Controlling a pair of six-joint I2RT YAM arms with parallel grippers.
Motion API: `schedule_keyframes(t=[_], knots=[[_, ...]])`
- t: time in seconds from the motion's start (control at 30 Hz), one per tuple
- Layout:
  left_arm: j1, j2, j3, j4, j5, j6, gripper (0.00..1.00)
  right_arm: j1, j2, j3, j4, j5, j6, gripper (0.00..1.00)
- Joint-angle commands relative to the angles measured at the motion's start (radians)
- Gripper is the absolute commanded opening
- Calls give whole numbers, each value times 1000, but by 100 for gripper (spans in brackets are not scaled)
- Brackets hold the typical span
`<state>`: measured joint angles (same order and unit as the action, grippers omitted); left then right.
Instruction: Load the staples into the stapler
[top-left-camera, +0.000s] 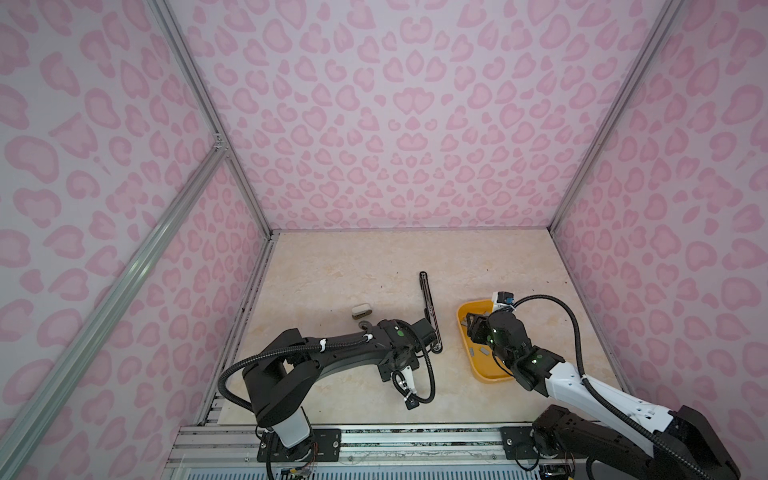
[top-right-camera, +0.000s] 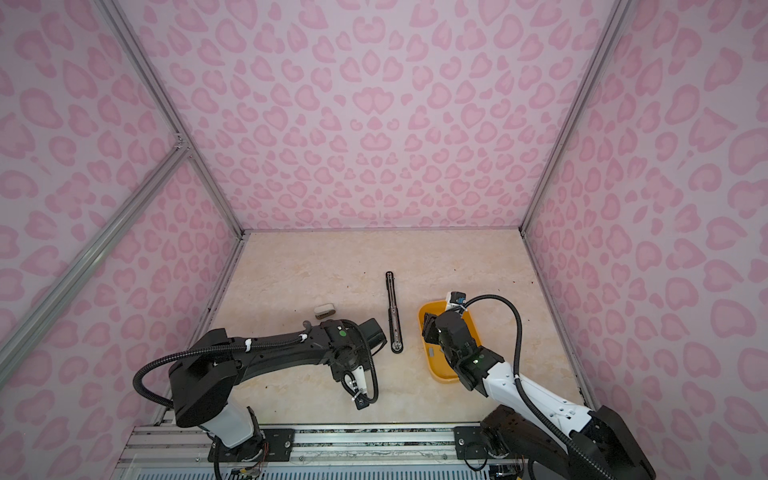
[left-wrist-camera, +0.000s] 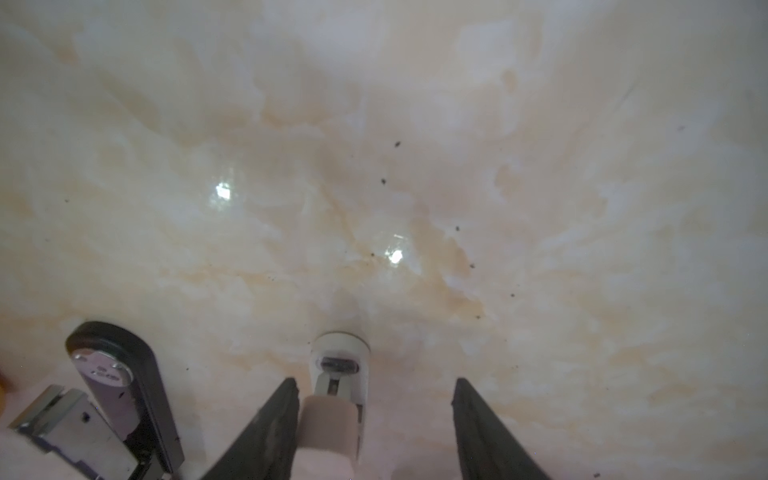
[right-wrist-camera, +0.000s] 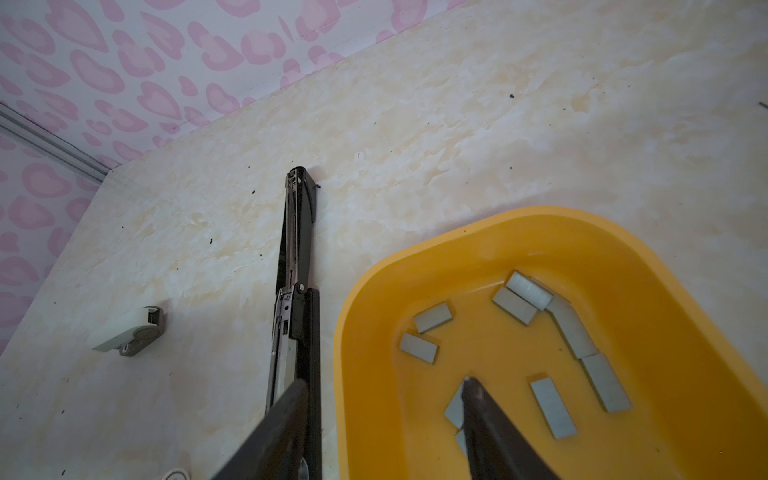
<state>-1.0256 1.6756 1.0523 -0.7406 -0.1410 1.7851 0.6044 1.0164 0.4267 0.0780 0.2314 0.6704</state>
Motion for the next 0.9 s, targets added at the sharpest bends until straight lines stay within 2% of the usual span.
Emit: schedule_keyframes(t=[0.0, 0.27, 0.43, 0.87], knots=[[6, 12, 11, 0, -57, 36, 61, -7, 5, 9, 0, -13, 11, 60], [25, 14, 30, 8, -53, 23, 59, -18, 21, 9, 3, -32, 18, 59], [37, 24, 80, -9, 17, -33, 61, -27, 33, 14, -1, -39, 22, 59], [52, 88, 95, -21, -24, 1, 51, -40, 41, 15, 0, -64, 28, 59]])
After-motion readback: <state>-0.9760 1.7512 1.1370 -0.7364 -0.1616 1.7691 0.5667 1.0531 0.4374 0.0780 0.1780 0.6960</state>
